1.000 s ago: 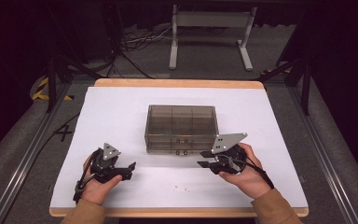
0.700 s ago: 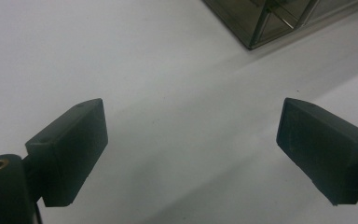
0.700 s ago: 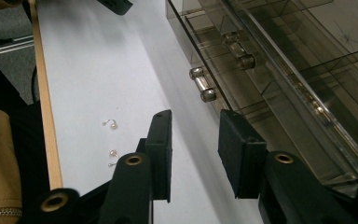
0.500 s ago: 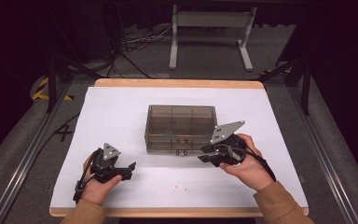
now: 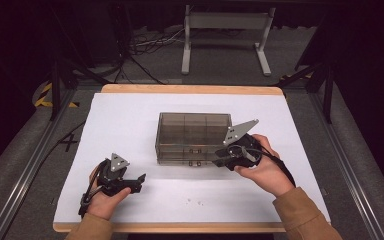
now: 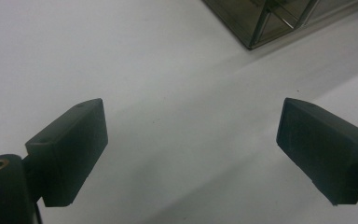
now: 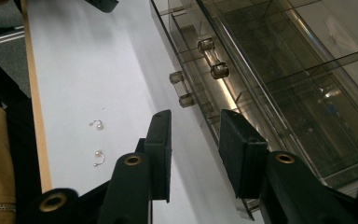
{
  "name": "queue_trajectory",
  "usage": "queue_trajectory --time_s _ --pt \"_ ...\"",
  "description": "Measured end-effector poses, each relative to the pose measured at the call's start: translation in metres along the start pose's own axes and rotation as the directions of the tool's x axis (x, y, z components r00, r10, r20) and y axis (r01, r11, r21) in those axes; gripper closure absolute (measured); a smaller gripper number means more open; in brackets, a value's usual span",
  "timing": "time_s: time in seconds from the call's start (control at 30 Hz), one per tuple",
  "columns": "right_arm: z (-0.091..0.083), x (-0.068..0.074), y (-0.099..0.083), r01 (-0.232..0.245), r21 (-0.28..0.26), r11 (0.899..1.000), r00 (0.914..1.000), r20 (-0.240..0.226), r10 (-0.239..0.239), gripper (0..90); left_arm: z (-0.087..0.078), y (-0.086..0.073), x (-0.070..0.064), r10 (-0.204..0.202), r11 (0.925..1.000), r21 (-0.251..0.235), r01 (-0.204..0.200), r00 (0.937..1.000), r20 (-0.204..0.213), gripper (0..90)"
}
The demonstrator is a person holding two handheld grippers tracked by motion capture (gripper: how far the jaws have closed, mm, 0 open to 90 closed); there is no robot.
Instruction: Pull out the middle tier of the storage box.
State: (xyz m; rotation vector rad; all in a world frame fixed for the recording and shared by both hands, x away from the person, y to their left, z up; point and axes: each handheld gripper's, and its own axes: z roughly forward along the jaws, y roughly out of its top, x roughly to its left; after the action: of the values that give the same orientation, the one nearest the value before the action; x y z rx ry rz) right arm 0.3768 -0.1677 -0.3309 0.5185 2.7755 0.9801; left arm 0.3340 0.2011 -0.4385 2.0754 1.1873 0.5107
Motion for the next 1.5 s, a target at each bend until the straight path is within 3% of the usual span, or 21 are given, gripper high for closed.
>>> queue_trajectory --time_s 0.33,0.8,1.5 --pt "0.011 -0.006 0.004 0.028 0.05 0.998 0.9996 0.004 -0.028 66.3 0.0 0.0 0.0 0.002 1.0 0.0 -0.002 1.0 0.001 9.5" --pt "0.031 -0.014 0.001 0.044 0.143 0.989 0.9987 0.018 -0.047 67.5 0.0 0.0 0.0 0.003 1.0 0.001 -0.003 1.0 0.001 9.6" --pt "0.047 -0.013 0.001 0.095 0.252 0.963 0.9934 0.038 -0.108 68.7 0.0 0.0 0.0 0.002 1.0 0.0 -0.002 1.0 0.003 9.5"
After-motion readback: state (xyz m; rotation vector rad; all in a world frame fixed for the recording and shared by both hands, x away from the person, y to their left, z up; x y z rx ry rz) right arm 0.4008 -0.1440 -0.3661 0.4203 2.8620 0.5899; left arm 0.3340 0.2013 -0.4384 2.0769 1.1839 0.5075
